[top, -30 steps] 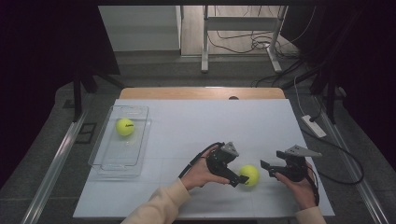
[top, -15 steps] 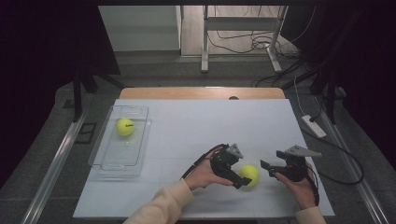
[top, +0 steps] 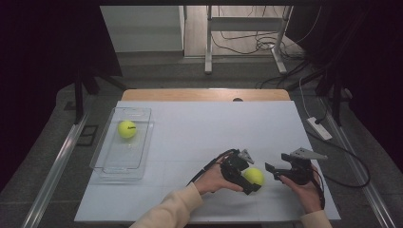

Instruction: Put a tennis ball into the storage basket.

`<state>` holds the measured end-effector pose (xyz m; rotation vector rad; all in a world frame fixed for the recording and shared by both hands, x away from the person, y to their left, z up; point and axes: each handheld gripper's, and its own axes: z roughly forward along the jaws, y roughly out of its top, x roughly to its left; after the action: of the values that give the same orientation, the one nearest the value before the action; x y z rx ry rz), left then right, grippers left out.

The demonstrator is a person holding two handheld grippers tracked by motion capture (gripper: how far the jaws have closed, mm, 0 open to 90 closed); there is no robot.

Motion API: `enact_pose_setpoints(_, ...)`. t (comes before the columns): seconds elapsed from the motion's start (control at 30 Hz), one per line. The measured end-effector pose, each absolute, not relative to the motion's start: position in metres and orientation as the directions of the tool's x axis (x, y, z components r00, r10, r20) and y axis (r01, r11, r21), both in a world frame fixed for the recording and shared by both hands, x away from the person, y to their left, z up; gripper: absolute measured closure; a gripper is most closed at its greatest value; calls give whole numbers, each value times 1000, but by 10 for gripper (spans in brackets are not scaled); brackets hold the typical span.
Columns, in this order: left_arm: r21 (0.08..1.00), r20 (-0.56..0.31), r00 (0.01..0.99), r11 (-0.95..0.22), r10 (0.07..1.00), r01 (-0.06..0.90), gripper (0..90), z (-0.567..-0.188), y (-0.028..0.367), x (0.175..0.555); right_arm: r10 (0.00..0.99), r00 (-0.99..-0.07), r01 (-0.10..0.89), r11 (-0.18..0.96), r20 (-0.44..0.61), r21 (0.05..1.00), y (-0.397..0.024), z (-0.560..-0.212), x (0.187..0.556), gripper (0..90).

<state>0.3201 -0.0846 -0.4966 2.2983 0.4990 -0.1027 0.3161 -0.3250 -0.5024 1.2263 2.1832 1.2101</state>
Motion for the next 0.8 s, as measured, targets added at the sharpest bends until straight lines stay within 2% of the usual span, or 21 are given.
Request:
enact_pose_setpoints(0.57, 637, -221, 920, -666, 325, 388, 73, -508, -100, 323, 823, -560, 517, 259, 94, 816, -325, -503, 316, 158)
enact_pose_setpoints(0.7, 632, -210, 922, -675, 324, 381, 131, -510, -102, 322, 824, -559, 516, 258, 93, 817, -326, -502, 316, 158)
enact_pose_setpoints(0.8, 641, -179, 927, -675, 330, 365, 218, -509, -102, 320, 824, -559, 517, 258, 94, 816, -326, -502, 316, 158)
